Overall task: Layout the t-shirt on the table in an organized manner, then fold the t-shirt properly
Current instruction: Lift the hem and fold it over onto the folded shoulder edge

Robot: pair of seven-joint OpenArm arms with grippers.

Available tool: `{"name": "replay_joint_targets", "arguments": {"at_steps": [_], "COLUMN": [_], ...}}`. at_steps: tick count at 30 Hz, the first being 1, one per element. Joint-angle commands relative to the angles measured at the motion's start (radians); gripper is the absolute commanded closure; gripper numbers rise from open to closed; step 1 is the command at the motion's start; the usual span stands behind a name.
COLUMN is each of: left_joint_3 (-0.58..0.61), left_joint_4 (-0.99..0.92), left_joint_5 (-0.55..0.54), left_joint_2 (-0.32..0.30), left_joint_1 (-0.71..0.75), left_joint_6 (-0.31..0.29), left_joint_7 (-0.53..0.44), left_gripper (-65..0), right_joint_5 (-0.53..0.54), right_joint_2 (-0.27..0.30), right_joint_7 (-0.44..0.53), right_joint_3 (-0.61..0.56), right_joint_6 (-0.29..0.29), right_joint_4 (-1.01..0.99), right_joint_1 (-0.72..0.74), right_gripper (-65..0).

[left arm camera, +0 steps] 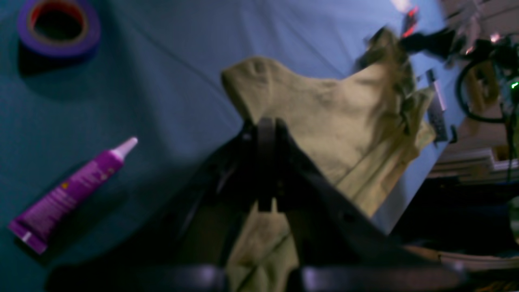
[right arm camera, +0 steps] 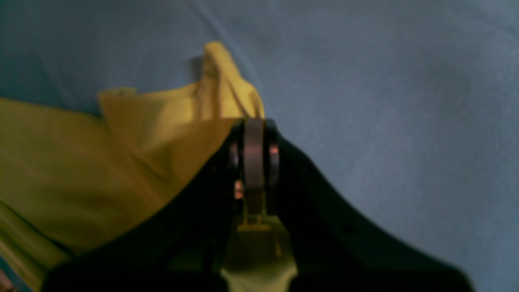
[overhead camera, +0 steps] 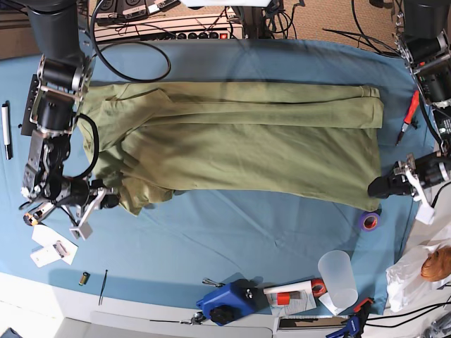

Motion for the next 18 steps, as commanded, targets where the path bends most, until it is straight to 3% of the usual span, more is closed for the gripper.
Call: {"name": "replay_joint_targets", "arguments": {"at_steps": [1, 7, 13, 18], "left_joint_3": [-0.008, -0.008, -0.008, -0.074], "left_joint_4": [0.014, 0.014, 0.014, 0.014], "left_joint_5": [-0.026, -0.095, -0.183, -0.183], "left_joint_2": [-0.025, -0.025, -0.025, -0.021], "left_joint_1": [-0.002, 0.097, 0.184, 0.238], "left_joint_6": [-0.001, -0.001, -0.001, -0.001], "left_joint_7": [-0.009, -0.009, -0.009, -0.009], "left_gripper": [0.0, 0.0, 0.0, 0.0], "right_joint_5": [0.015, 0.037, 0.095, 0.108], "right_joint_2": [0.016, 0.021, 0.019, 0.019], "right_joint_7": [0.002, 0.000, -0.001, -0.001], "right_joint_3": [0.003, 0.045, 0.192, 0.309], "right_joint_6": [0.005, -0.035, -0.040, -0.039], "right_joint_4": [0.052, 0.332, 0.560, 0.637], "right_joint_1": [0.003, -0.187, -0.357, -0.457], "right_gripper": [0.0, 0.0, 0.0, 0.0]}}
